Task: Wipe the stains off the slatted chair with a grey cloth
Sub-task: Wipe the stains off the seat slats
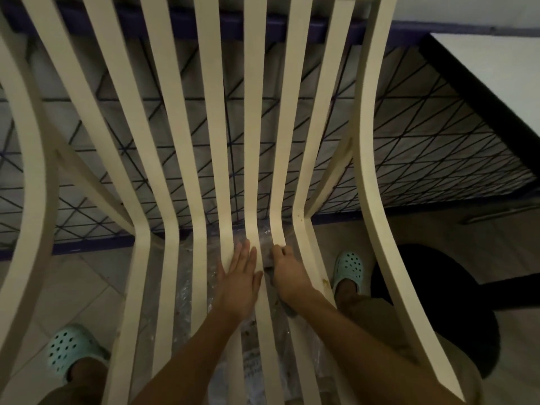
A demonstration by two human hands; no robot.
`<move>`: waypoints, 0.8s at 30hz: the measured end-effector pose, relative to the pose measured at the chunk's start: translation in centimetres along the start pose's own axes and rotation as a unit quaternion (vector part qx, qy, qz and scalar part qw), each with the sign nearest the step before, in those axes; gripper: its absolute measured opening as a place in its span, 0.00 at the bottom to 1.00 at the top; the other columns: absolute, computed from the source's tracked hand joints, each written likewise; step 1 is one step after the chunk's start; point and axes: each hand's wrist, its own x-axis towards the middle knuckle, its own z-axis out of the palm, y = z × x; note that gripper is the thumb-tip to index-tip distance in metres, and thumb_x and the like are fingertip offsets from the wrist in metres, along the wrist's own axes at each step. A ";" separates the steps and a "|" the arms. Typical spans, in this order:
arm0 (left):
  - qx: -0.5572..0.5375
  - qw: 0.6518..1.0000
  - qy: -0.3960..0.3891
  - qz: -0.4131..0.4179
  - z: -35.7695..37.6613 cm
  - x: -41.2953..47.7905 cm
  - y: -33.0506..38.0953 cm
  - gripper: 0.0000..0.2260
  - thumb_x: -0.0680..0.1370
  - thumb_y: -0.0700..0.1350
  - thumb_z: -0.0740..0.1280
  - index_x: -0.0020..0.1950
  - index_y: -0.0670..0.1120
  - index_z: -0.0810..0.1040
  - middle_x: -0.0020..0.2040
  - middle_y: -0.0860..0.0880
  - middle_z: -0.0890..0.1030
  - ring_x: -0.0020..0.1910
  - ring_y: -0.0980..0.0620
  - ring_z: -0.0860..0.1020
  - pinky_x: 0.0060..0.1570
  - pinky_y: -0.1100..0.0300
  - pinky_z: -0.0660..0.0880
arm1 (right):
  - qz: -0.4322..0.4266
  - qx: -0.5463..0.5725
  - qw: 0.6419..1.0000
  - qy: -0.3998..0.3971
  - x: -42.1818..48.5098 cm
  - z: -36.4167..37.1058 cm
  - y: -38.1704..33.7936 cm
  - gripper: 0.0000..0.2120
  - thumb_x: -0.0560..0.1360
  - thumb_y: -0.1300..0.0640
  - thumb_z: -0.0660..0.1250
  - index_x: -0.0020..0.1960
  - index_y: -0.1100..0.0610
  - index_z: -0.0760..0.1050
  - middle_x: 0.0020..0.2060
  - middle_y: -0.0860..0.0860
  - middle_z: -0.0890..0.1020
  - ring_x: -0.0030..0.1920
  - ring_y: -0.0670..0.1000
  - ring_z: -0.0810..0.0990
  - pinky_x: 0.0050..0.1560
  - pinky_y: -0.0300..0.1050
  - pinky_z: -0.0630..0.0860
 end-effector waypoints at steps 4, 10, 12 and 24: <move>0.000 0.999 -0.028 0.021 0.9 -3.4 2.4 0.31 0.76 0.60 0.32 0.78 0.51 0.41 0.78 0.52 0.36 0.76 0.51 0.34 0.74 0.43 0.38 | 0.028 0.032 0.999 -0.002 -4.1 -0.7 1.4 0.21 0.77 0.64 0.64 0.69 0.56 0.65 0.65 0.55 0.69 0.59 0.52 0.75 0.61 0.44 0.73; -0.002 0.999 -0.041 0.018 1.1 -7.6 3.6 0.25 0.83 0.53 0.45 0.79 0.51 0.42 0.78 0.53 0.37 0.76 0.53 0.33 0.75 0.44 0.38 | 0.048 0.108 0.993 -0.001 -9.7 -0.2 2.5 0.16 0.79 0.63 0.58 0.66 0.55 0.67 0.62 0.54 0.72 0.58 0.53 0.75 0.60 0.45 0.73; 0.013 0.999 -0.040 0.019 0.2 -7.6 3.2 0.25 0.84 0.53 0.46 0.79 0.51 0.42 0.79 0.53 0.38 0.75 0.53 0.33 0.74 0.44 0.38 | 0.042 0.104 0.994 -0.007 -10.9 -0.4 1.9 0.17 0.79 0.62 0.58 0.67 0.54 0.66 0.63 0.54 0.71 0.59 0.53 0.74 0.61 0.45 0.73; 0.016 0.998 -0.066 0.019 1.2 -15.9 6.1 0.25 0.84 0.52 0.46 0.79 0.49 0.44 0.79 0.53 0.39 0.77 0.53 0.36 0.76 0.44 0.44 | 0.028 0.058 0.997 -0.038 -25.6 1.9 3.8 0.20 0.79 0.57 0.62 0.69 0.50 0.64 0.64 0.51 0.71 0.58 0.49 0.76 0.59 0.41 0.75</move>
